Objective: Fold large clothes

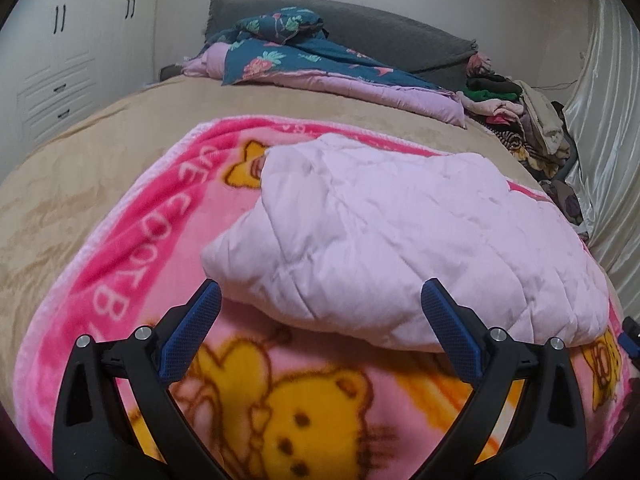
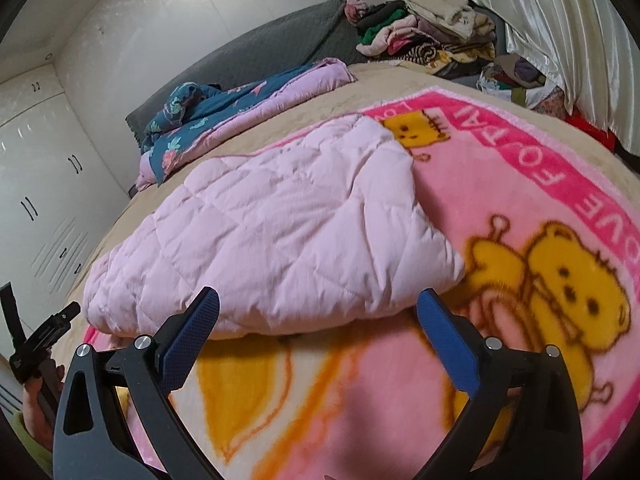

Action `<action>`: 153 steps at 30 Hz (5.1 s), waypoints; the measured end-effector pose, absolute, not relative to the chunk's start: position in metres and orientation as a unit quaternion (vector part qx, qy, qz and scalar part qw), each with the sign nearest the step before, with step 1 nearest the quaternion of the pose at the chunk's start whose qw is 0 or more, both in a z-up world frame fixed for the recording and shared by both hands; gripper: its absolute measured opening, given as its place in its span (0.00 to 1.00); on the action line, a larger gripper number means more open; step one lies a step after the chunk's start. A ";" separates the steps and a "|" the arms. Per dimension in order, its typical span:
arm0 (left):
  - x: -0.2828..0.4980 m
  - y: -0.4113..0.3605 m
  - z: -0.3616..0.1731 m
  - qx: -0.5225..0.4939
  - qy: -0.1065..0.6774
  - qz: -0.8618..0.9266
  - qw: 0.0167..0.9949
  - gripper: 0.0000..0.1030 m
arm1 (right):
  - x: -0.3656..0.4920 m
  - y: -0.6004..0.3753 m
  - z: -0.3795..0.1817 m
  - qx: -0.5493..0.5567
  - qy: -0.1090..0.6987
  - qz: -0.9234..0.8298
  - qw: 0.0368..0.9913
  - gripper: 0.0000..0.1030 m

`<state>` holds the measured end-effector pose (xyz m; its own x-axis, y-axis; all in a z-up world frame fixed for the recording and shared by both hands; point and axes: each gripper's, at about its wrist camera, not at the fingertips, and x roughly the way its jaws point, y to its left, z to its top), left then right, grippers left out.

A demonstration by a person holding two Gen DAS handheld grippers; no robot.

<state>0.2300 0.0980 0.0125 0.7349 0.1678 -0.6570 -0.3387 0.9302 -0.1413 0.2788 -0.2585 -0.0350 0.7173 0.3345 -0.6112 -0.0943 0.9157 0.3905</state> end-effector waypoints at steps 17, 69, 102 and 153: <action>0.249 0.126 -0.033 -0.278 0.362 0.091 0.885 0.91 | 0.325 -0.268 -0.087 0.291 0.425 0.088 0.853 0.96; 0.285 0.121 -0.010 -0.268 0.304 0.059 0.912 0.39 | 0.334 -0.227 -0.039 0.123 0.311 0.142 0.931 0.37; 0.174 0.101 0.019 -0.227 0.302 0.051 0.924 0.39 | 0.205 -0.225 0.000 0.074 0.296 0.171 0.937 0.35; 0.104 0.111 -0.026 -0.225 0.354 0.052 0.906 0.57 | 0.118 -0.248 -0.062 0.167 0.395 0.154 0.890 0.74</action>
<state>0.1041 0.1112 -0.0258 0.7441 -0.0651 -0.6649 -0.2540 0.8929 -0.3718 0.1176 -0.2475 -0.0616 0.6399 0.4068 -0.6520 -0.1430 0.8966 0.4191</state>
